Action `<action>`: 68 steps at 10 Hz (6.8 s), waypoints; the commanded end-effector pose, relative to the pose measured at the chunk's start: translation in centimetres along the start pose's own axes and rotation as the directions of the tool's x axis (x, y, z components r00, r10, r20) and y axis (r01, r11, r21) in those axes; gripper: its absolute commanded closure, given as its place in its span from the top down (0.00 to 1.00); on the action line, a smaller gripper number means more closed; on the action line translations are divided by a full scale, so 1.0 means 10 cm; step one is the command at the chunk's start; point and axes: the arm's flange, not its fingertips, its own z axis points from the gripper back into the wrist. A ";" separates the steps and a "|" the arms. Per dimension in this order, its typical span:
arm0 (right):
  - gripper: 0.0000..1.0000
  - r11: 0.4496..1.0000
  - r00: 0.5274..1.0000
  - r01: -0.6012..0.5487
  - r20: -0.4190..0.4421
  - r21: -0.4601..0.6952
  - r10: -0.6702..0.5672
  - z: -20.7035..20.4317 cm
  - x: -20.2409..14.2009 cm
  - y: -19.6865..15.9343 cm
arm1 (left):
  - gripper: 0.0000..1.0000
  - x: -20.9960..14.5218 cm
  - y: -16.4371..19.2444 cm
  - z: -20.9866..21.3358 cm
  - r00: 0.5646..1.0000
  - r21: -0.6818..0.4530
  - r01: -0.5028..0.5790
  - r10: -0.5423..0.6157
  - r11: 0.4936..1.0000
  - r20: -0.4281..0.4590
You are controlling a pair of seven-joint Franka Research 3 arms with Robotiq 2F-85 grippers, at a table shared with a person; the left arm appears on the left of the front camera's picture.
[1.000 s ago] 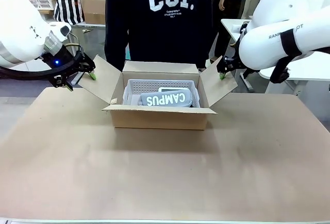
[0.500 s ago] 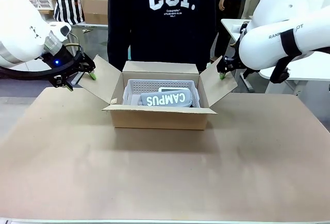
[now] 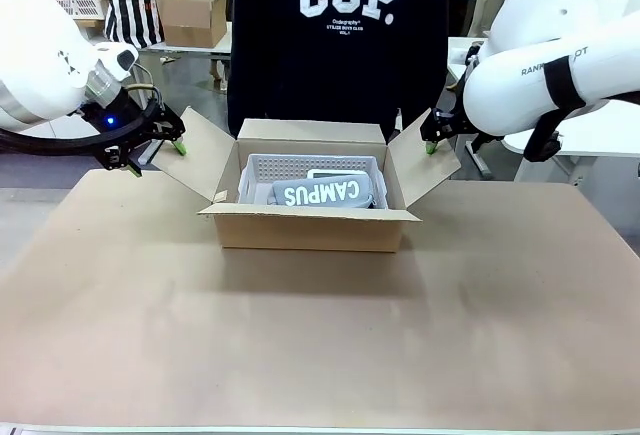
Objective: Pack the gift set into the box.
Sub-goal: Lift both hands away from the flaps of the Package Box, then press and hold the closed box until the human finishes sealing it.
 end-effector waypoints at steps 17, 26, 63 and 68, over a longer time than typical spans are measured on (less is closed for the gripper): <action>1.00 0.958 0.992 0.128 -0.025 0.255 -0.126 0.98 -0.22 -0.19 | 1.00 -0.35 -0.15 0.82 0.989 -0.256 0.006 -0.044 0.967 -0.142; 1.00 0.445 0.900 0.306 -0.103 0.841 -0.424 1.60 -1.25 -1.84 | 1.00 -0.31 0.79 1.30 0.964 -0.842 -0.202 -0.051 0.500 -0.262; 1.00 0.489 0.937 0.316 -0.187 0.813 -0.294 1.98 -1.12 -1.64 | 1.00 -0.51 0.61 1.48 0.961 -0.852 -0.136 -0.142 0.506 -0.238; 1.00 0.489 0.937 0.316 -0.187 0.813 -0.294 1.98 -1.12 -1.64 | 1.00 -0.51 0.61 1.48 0.961 -0.852 -0.136 -0.142 0.506 -0.238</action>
